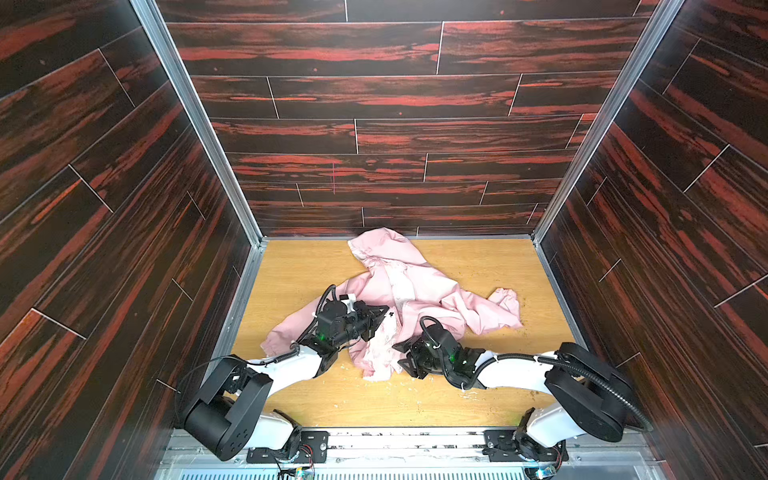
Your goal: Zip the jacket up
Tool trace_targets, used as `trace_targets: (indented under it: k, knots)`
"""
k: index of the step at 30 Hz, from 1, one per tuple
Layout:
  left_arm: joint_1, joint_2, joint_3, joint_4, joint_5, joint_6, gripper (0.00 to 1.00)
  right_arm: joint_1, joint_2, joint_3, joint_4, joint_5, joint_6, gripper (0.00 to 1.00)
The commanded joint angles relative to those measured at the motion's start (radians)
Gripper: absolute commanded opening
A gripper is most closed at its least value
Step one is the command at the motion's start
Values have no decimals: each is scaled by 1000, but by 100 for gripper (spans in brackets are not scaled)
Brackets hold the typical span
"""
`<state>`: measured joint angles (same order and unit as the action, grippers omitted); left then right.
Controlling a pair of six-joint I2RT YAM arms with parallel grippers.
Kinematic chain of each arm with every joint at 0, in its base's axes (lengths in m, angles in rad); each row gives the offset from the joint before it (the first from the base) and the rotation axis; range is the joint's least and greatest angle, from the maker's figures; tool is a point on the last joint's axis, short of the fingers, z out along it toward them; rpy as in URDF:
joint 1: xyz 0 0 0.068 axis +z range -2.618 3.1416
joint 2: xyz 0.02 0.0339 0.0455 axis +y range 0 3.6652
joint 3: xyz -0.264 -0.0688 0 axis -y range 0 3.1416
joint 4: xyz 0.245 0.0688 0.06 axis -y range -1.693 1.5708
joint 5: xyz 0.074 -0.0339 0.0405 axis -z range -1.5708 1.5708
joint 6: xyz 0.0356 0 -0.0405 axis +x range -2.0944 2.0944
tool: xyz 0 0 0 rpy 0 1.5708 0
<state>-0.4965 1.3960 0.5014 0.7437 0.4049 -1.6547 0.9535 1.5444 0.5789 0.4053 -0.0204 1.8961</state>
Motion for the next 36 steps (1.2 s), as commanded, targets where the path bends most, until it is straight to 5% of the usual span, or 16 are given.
trace_targets:
  k: [1,15,36]
  knots:
    - [8,-40,7,-6,20,-5,0,15,36,-16,49,48,54,54]
    - [12,-54,-1,-21,22,-2,0,30,118,-61,137,63,128,61]
    - [12,-48,11,-23,36,-5,0,-38,55,-36,20,65,-29,23]
